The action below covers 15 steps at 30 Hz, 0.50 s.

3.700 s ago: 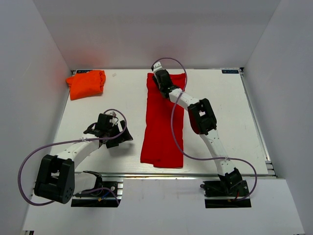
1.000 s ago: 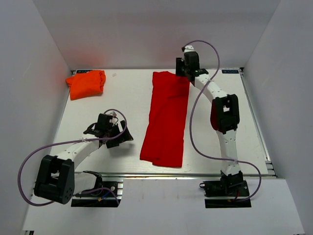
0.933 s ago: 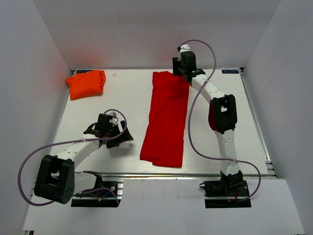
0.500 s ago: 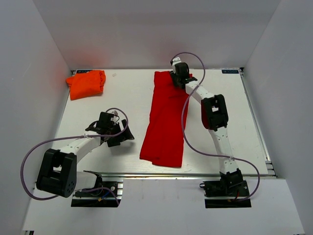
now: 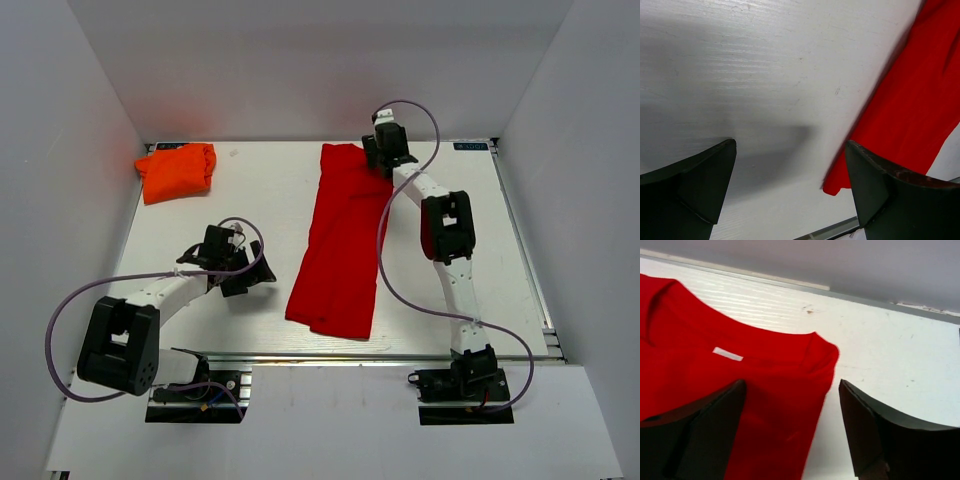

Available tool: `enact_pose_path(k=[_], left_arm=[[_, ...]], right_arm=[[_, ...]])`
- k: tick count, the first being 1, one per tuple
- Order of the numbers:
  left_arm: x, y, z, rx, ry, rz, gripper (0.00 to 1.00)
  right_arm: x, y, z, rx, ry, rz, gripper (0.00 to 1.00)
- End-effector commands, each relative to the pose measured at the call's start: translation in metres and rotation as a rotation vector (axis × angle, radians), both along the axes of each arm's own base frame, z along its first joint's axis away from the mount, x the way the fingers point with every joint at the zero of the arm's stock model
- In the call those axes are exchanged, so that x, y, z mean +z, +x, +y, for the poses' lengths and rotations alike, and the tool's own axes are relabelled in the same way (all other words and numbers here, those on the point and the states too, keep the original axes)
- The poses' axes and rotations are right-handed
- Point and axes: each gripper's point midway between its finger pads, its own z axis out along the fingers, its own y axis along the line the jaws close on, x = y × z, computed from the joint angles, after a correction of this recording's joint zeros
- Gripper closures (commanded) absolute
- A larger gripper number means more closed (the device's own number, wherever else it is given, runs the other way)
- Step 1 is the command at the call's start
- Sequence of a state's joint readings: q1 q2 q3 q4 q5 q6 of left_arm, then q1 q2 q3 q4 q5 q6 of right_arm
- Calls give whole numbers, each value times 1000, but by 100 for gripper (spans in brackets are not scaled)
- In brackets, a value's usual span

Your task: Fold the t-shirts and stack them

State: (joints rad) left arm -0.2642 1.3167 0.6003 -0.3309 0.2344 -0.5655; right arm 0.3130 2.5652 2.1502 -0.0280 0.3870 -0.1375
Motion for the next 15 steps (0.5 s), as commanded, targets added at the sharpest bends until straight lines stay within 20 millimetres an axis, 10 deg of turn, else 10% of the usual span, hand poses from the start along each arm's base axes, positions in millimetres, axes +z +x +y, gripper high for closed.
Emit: enact_pose_path(k=[1,9,10,12,15], left_arm=[[1,0,-1,-12,6,6,0],[40,-3,-11,-78,-52,-95,0],[44,-7,-13,-100,-65,-102,0],[56,-10,-18,-130,-84,-138,0],[63,-20,-33,-204,-135,-154,0]], right_arm=[[45,12,-8,-19,86,-88,18],[144,-47,31,232,250,-39,10],[119,-66,32,240,254,41,10],[164,-107,37,265,349,52,10],[128,-199,46,293,459,249,10]])
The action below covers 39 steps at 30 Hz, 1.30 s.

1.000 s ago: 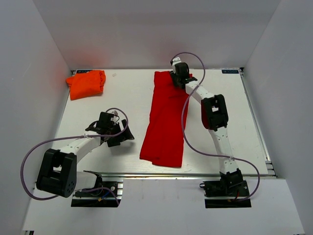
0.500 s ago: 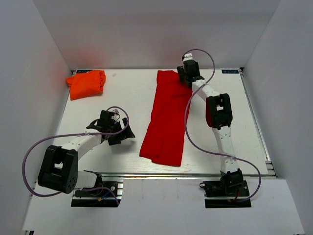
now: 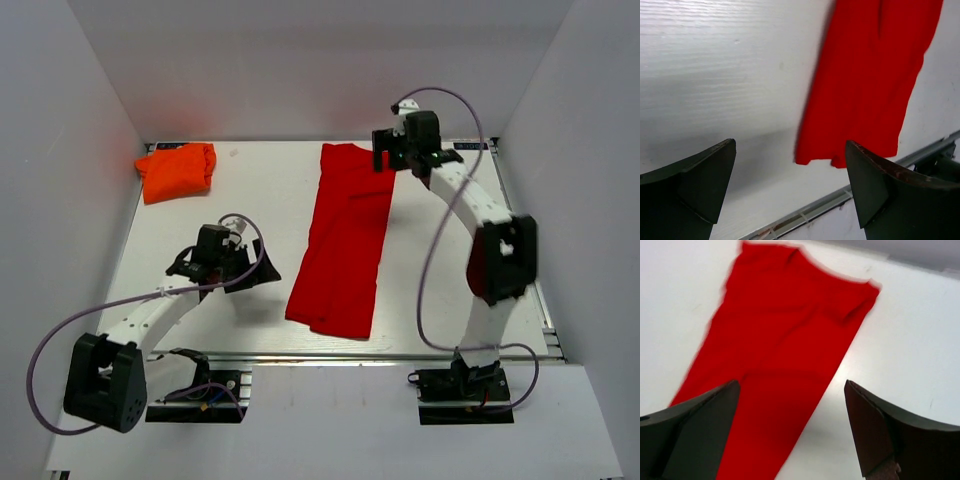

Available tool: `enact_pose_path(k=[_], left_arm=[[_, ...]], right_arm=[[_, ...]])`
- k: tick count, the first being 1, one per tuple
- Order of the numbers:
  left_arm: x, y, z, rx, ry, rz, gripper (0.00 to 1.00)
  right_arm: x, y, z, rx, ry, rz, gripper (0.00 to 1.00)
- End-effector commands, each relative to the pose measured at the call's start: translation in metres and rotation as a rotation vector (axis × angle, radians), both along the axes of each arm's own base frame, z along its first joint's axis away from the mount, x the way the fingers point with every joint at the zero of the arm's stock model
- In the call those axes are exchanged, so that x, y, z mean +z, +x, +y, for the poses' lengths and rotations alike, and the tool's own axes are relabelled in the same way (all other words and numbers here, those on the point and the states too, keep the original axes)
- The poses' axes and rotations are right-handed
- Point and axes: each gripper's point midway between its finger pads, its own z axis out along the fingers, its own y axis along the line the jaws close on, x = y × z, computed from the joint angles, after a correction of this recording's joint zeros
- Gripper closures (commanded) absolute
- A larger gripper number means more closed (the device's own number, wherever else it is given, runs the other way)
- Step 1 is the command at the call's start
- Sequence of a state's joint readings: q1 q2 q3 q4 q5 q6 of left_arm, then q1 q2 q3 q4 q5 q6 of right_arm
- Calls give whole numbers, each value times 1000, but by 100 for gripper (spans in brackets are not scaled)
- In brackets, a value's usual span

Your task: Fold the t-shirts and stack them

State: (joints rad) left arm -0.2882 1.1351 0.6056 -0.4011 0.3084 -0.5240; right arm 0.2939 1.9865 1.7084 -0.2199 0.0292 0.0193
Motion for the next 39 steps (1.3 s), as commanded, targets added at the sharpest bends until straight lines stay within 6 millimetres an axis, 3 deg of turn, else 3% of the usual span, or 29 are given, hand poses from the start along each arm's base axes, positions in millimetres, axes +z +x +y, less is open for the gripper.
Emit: enact_pose_path(k=[1,2,3,4,5,6,7,10,11,12,14,17,21,25,26,27,31,32,33,34,37,38,39], left_arm=[[20,-12,-22,-122,-52,-38,0],[20,-14,-24,-143,-47,-44,0],[16,-17,-25,-148,-26,-23,0],[15,-18,-26,-155,-18,-25,0],[15,-22,-31,-175,-19,-25,0],[11,-28,-40,-205,-25,-18,0],[7,-32,-44,-224,-20,-4,0],[-11,-43,-52,-244,26,30,0],[-19,-45,-56,-258,41,45,0],[-23,-51,-65,-282,36,60,0],[-31,-51,-71,-289,69,68,0],[-48,-55,-67,-269,168,105,0],[-53,-59,-72,-280,180,95,6],[-66,-64,-72,-265,197,132,26],[-70,-68,-73,-277,203,137,38],[-75,-71,-71,-270,210,156,44],[-80,-78,-74,-274,206,168,71],[-79,-79,-76,-273,196,177,86],[-82,-85,-76,-275,198,191,95],[-75,-85,-80,-269,175,175,100],[-71,-98,-78,-269,157,177,100],[-60,-99,-82,-255,110,166,100],[-60,-111,-81,-271,97,187,100]], right_arm=[[-1,-115,31,129,174,188,10],[-4,-129,26,119,183,204,10],[-17,-173,38,151,235,286,10],[-29,-207,34,156,252,330,10],[-55,-240,35,178,266,415,10],[-36,-264,39,199,315,401,10],[-72,-299,33,185,295,505,10],[-71,-344,36,209,347,571,10],[-95,-367,30,180,342,652,10],[-90,-374,30,191,366,636,10],[-113,-398,30,181,378,710,10],[-127,-411,34,182,382,739,10],[-147,-423,44,197,360,804,10],[-160,-424,48,154,354,823,15],[-162,-422,50,136,368,821,18],[-163,-423,51,136,373,826,32],[-163,-427,53,112,389,836,64],[-164,-429,49,83,380,843,74],[-165,-430,47,69,377,845,94],[-163,-431,46,60,383,843,100],[-157,-441,43,59,403,856,100],[-152,-445,44,80,418,856,100],[-153,-453,40,67,405,884,100]])
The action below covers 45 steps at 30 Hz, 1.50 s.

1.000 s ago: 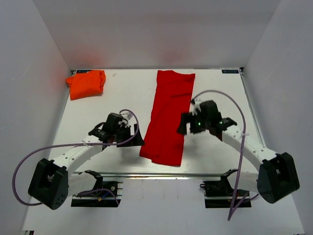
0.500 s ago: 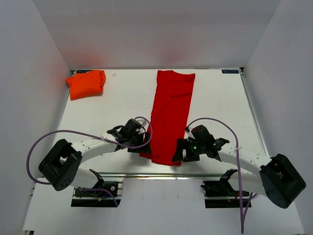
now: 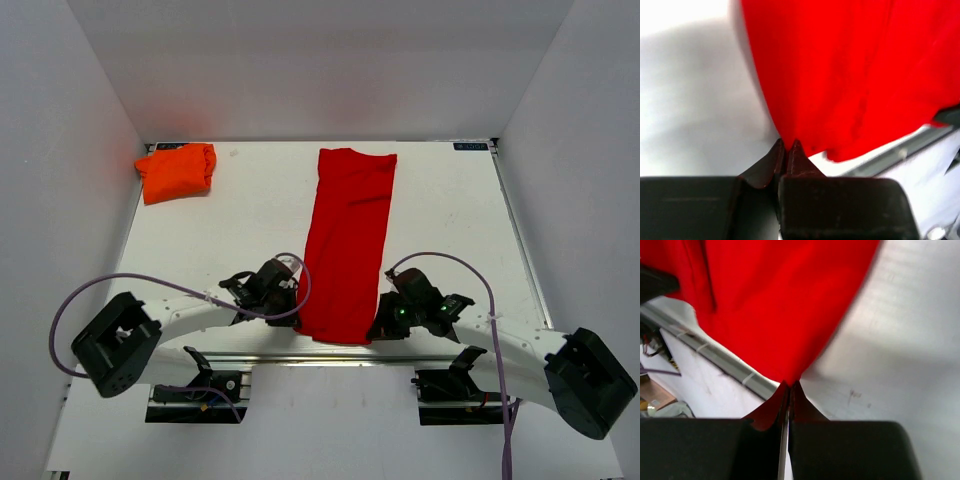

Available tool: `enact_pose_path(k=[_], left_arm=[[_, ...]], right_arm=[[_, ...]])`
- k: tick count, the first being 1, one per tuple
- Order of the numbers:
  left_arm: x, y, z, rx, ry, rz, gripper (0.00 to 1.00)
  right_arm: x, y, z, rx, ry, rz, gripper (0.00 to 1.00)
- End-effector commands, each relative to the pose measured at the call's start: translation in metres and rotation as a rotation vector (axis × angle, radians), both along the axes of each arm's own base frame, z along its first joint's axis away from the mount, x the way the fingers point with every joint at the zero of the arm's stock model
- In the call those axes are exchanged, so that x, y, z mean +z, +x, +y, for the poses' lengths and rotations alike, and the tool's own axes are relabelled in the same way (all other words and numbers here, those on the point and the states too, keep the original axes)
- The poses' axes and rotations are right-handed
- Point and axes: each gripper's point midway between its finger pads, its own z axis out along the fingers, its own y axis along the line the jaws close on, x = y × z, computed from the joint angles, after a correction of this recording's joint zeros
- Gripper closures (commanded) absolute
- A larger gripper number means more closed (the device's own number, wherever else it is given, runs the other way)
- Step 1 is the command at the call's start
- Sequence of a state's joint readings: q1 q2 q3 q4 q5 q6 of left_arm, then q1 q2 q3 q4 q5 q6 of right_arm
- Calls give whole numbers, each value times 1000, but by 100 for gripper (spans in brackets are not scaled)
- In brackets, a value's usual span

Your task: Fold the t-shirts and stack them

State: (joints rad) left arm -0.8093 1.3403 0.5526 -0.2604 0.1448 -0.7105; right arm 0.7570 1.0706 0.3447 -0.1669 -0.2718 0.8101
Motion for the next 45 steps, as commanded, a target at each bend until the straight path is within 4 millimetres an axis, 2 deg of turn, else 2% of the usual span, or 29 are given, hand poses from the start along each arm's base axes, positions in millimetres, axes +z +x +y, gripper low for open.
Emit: enact_pose_path(k=[1,3,4,6,7,9,10,12,13,14,16,18,20,21,22,23,24,25,26,27,28,30,32,33,36,37,38,43,45], left_arm=[[3,-32,10,8,-18,76,100],[17,-44,3,-32,-80,82,100],[23,-45,1,-39,-95,80,100],[31,-47,-5,-49,-117,80,100],[44,-42,-14,-60,-143,57,100],[62,-30,-28,-79,-172,17,100],[68,-25,-33,-87,-178,4,100],[72,-16,-35,-84,-139,-13,100],[87,-2,-39,-56,-137,-41,100],[82,11,-34,-8,-79,-60,100],[94,34,-33,51,-44,-121,100],[105,50,-40,66,-30,-165,100],[107,63,-40,87,6,-174,100],[119,79,-41,120,8,-193,100],[106,85,-37,135,67,-164,100],[106,92,-39,131,75,-169,100],[115,108,-42,138,66,-193,100],[106,115,-44,138,89,-181,100],[116,128,-48,143,76,-203,100],[115,138,-45,157,86,-202,100],[116,145,-44,162,89,-208,100],[117,163,-46,178,91,-215,100],[124,183,-43,182,94,-244,100],[116,189,-43,186,102,-226,100],[117,209,-43,175,88,-242,100],[110,216,-41,171,95,-236,100],[113,220,-49,150,71,-243,100],[99,241,-52,134,76,-226,100],[94,253,-51,144,61,-223,100]], right_arm=[[5,-18,-7,-9,-2,48,100],[9,-30,-13,9,-19,73,100],[20,-28,-9,17,6,56,100],[27,-28,-11,41,9,19,100],[40,-18,-6,42,27,-29,100],[37,-8,-18,27,-71,-92,100],[51,5,-14,15,-60,-133,100],[58,19,-11,-1,-88,-163,100],[59,24,-11,-4,-103,-172,100],[60,35,-13,-33,-145,-190,100],[77,62,-18,-97,-194,-272,100],[81,81,-21,-120,-242,-307,100],[89,101,-21,-153,-268,-325,100],[91,107,-21,-159,-275,-330,100],[93,115,-23,-174,-291,-346,100],[98,129,-25,-202,-304,-351,100],[99,134,-26,-208,-310,-354,100],[96,141,-26,-201,-336,-352,100],[101,152,-31,-236,-336,-357,100],[104,158,-30,-237,-334,-362,100],[98,165,-34,-236,-355,-353,100],[108,179,-31,-244,-332,-378,100],[103,191,-30,-222,-328,-374,100],[106,201,-26,-219,-324,-383,100],[104,218,-28,-224,-322,-376,100],[99,223,-30,-231,-328,-362,100],[102,227,-26,-202,-301,-374,100],[99,251,-25,-213,-284,-356,100],[89,257,-28,-220,-300,-332,100]])
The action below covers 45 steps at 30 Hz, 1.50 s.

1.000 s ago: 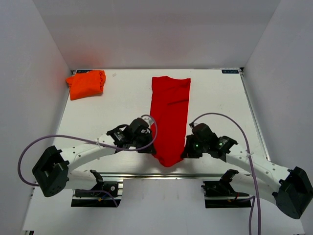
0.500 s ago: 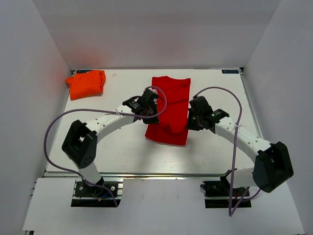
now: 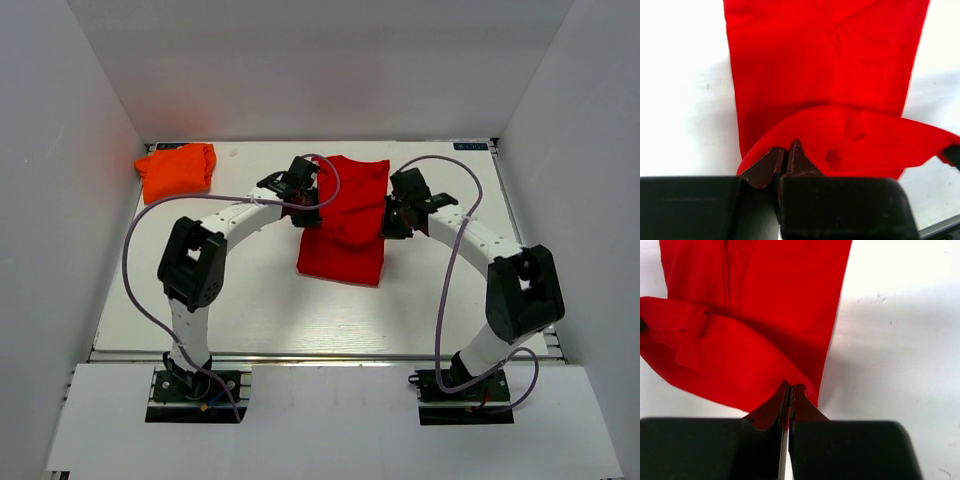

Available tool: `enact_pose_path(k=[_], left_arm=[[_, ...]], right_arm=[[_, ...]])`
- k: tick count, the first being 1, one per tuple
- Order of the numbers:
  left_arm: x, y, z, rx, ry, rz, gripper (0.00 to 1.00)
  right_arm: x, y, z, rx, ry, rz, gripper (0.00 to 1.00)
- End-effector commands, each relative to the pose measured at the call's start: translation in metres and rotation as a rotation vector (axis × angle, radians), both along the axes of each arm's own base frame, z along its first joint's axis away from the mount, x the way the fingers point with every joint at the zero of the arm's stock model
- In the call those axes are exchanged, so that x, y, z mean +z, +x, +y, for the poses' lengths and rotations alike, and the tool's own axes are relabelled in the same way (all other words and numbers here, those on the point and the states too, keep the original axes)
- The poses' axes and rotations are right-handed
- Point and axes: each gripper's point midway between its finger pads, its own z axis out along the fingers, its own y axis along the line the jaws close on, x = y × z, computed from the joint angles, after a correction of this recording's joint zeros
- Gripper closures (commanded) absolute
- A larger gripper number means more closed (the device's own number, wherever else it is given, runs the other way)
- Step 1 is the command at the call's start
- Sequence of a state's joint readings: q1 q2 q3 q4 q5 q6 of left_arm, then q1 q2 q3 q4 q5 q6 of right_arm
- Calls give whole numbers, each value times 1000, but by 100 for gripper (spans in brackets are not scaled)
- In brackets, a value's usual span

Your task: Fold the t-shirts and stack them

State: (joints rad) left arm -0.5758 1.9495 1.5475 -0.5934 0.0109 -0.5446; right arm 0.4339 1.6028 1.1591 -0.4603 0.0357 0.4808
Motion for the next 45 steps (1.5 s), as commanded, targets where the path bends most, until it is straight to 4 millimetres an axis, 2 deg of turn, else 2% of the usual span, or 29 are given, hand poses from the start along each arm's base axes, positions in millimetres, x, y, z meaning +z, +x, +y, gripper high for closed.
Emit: enact_pose_path(k=[1,7,8,12,14,15,16,17,18,19,21,22,23,24,26,27,28,29,30,31,32,34,35,37,38,39,41,44,45], left_arm=[[13,18,-7,-42,-42,-49,100],[1,44,-11,-43,-72,-44,100],[-10,44,-13,-49,-70,-22,100],[-16,59,-3,36,-69,-7,98],[-8,78,4,90,-113,-48,82],[-6,81,2,98,-125,-56,64],[7,93,8,119,-155,-75,49],[16,98,4,112,-177,-99,6],[24,106,9,125,-185,-117,0],[36,116,4,123,-202,-148,0],[35,127,12,137,-205,-135,0],[50,138,17,151,-216,-160,0],[51,141,23,159,-215,-147,0],[51,135,23,145,-207,-122,0],[50,125,27,110,-203,-99,0],[30,107,34,114,-180,-50,0],[57,96,39,100,-194,-100,0],[62,82,39,89,-200,-112,0],[35,59,49,85,-180,-82,0],[37,42,50,75,-186,-94,0],[38,9,63,85,-194,-91,0],[45,-15,69,72,-220,-145,0],[39,-44,80,80,-223,-134,0],[30,-72,88,85,-236,-102,0],[25,-84,93,97,-236,-81,0],[8,-103,101,101,-217,-41,0],[14,-122,106,100,-239,-52,0],[6,-150,118,103,-226,-25,0],[6,-154,120,103,-227,-27,0]], right_arm=[[17,29,3,11,31,-63,100],[-7,44,5,-10,77,18,100],[-10,51,3,-26,86,27,100],[-15,74,-1,-104,153,24,100],[-1,95,6,-142,257,-22,83],[3,104,6,-139,295,-34,68],[13,108,16,-100,364,-40,60],[14,119,22,-96,434,-48,55],[32,130,25,-77,485,-72,52],[34,134,26,-88,515,-67,52],[29,147,16,-107,580,-40,52],[35,151,17,-101,600,-50,50],[36,151,16,-92,611,-52,49],[41,143,22,-11,606,-70,46],[65,126,19,40,544,-135,31],[58,111,25,125,460,-153,24],[47,96,24,145,435,-136,10],[59,75,23,180,427,-163,10],[54,67,24,223,384,-192,10],[48,59,26,230,357,-193,10],[42,36,28,262,336,-184,10],[27,20,29,287,312,-166,10],[20,5,39,325,313,-144,10],[6,-7,44,345,293,-105,10],[-2,-15,56,380,286,-83,10],[-5,-16,58,374,280,-75,10],[-21,-20,71,408,270,-51,10],[-26,-12,89,425,262,-54,10],[-18,-1,94,422,265,-89,10]])
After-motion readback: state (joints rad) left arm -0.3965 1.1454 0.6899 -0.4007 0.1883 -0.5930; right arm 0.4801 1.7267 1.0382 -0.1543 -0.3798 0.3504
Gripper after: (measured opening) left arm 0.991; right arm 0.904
